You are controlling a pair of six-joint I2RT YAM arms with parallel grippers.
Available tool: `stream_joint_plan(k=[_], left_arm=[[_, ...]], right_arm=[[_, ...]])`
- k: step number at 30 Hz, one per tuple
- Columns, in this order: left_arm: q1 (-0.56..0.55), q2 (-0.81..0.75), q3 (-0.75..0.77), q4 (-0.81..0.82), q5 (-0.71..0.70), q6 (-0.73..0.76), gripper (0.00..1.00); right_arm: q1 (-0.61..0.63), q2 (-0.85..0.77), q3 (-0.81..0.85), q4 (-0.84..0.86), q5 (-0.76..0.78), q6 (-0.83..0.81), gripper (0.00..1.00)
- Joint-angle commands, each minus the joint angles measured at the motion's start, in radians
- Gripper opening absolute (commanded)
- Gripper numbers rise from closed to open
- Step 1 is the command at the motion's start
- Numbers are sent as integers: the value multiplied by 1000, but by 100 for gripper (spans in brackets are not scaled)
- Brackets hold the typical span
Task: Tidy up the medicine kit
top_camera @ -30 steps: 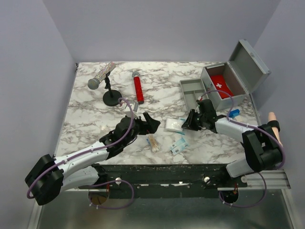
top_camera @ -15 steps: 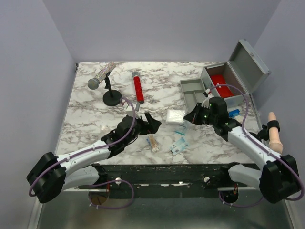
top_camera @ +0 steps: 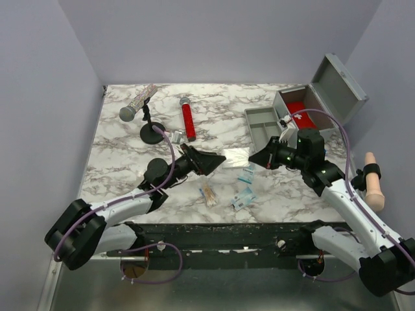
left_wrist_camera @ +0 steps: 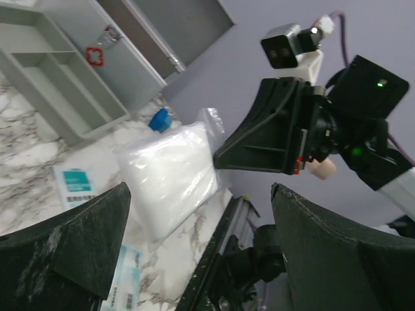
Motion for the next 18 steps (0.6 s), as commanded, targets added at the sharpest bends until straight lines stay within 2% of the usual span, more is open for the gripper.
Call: stream_joint_plan(k=[1,4,10,14,18], left_arm=[[29,121,31,318,248,-137,97],[34,222,62,432,320,-208,93],[48,330,71,553,352,-297,88],[71,281,48,489,332,-264,91],[71,148,51,235,276,-116,99]], right_arm=[[-7,-17,31,-44,-114,-29,1],[-7,-25,44,-46,-141,-32,1],[-7,-43,65,-64,-149,-38,1],[-7,-63,82,-95,-128,-52,1],[-7,-69,91,-101,-152,-58,1]])
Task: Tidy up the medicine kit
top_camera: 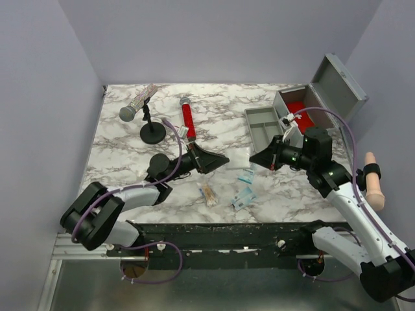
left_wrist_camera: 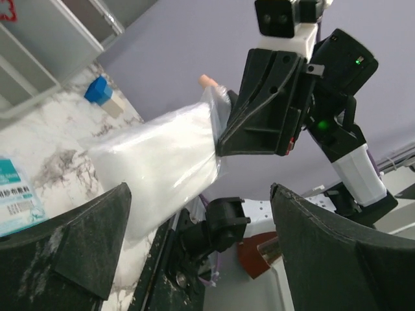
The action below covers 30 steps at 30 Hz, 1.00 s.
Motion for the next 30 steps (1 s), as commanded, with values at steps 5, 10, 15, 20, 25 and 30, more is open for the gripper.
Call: stream_joint_plan(k=[5,10,15,20,25,30], left_arm=[[1,-172,47,-224,-18,201,99],[-8,-126,74,-198,14,191,99],[4,-202,27,-287,-62,226,99],[4,-265,11,-378,-95,265,99],[3,-224,16,-280,-52,213,99],[-2,-146,56,-189,29,170,97]], right_arm=[[-7,-16,28,-17,-83,-15,1],[-7,-19,31,12,-126,2,1],[-7,-47,58,-15,-98,-3,1],[-7,-42,65,-20,-115,-9,1],[-7,-39,63,-9,-129,-6,1],[-7,-31,71,-3,-143,-1,1]])
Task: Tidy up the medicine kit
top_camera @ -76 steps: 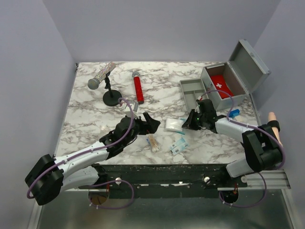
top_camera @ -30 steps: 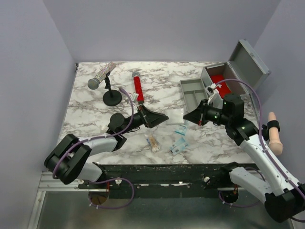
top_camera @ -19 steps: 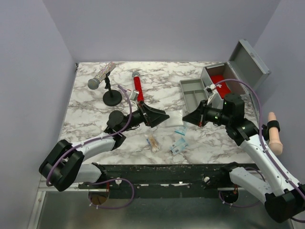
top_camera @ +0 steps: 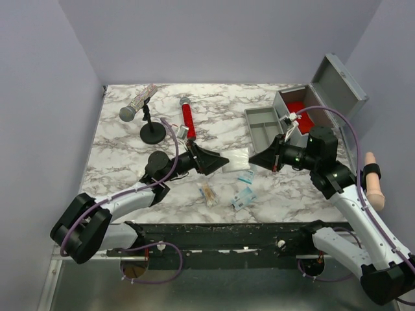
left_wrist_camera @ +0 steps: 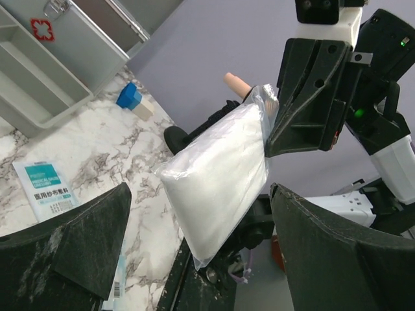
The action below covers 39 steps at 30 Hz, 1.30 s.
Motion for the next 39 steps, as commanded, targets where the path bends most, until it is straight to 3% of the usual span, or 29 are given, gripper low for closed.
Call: stream_joint_plan(k=[1,3,13,20,22,24,26,32,39], left_arm=[[-4,69,37,109,84,-38,94],[-10,89,37,135,98,-49,90],[-9,134,49,247,120,-100,47],[-11,168,74,279,133,-120,27],[-12,174,85,268,123,-112,24],[-12,169,124,163,97,-36,21],[-12,168,208,-42,42,87,18],[-9,379,512,-356,-80,236,8],[0,716,856,-544,-129,282,4]], right_arm=[[-7,2,32,4,-47,1,1],[-7,4,38,9,-55,4,1],[-7,19,39,14,-57,6,1],[-7,24,49,4,-21,7,2],[-7,32,64,-31,31,-5,34],[-7,26,83,-92,119,-17,53],[-7,-3,92,-144,234,-34,59],[-7,-79,88,-287,524,-86,63],[-7,-155,-20,-293,615,-57,61]])
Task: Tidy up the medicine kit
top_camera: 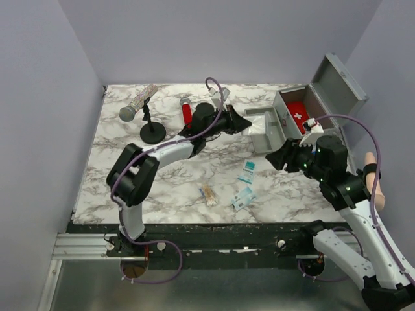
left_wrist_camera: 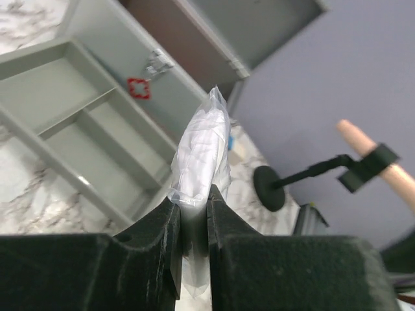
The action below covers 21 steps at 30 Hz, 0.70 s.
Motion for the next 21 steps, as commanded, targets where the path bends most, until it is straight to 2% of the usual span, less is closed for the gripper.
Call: stream_joint_plan(k=[1,9,13,21], left_arm=[[5,211,198,-226,-63,84,3],[49,486,620,-340,-50,93,2],[68,636,836,-450,-43,97,2],[75,776,967,-476,-51,89,2]], right_arm=[[-1,-47,-69,-58,134,10,61],[-1,-80,-104,-50,170,4,60],[-1,-71,-126,-39,177,11,60],[-1,-66,-126,-39,193,20,59]])
